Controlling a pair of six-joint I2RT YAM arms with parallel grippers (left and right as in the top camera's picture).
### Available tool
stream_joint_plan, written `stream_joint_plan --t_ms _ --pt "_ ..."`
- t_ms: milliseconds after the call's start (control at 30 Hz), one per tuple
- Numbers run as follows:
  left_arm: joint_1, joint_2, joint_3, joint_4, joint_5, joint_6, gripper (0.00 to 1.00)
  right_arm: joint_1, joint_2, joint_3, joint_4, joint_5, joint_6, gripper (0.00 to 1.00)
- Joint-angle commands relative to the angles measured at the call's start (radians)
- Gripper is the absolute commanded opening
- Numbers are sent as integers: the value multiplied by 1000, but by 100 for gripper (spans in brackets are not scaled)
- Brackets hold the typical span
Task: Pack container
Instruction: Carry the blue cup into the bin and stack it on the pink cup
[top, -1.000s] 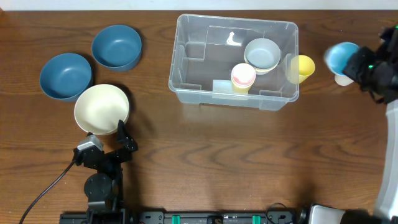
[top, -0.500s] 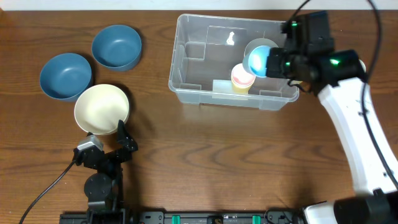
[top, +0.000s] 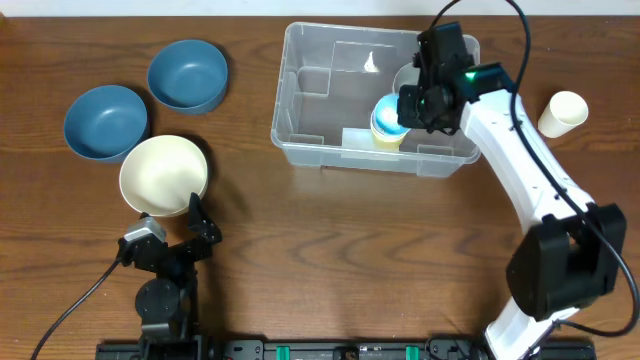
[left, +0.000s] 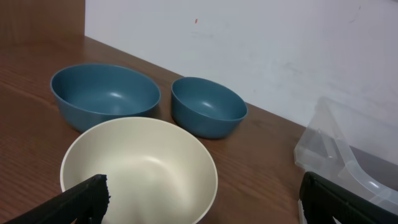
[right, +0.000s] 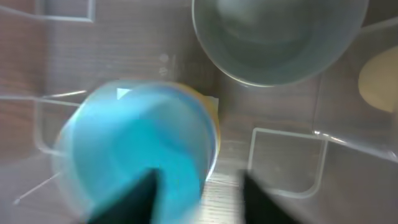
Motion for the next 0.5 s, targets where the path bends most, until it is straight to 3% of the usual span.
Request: stream_joint_plan --t_ms 0,100,267,467 --pt "5 -6 -23 -33 -12 9 98 8 5 2 -2 10 5 80" --pt "5 -6 -23 -33 -12 9 98 8 -20 19 -27 6 5 86" --pt "5 -6 -23 -33 -12 9 98 -5 -134 95 -86 25 18 87" --pt "5 -6 -23 -33 -12 9 98 -167 -294 122 -95 145 104 77"
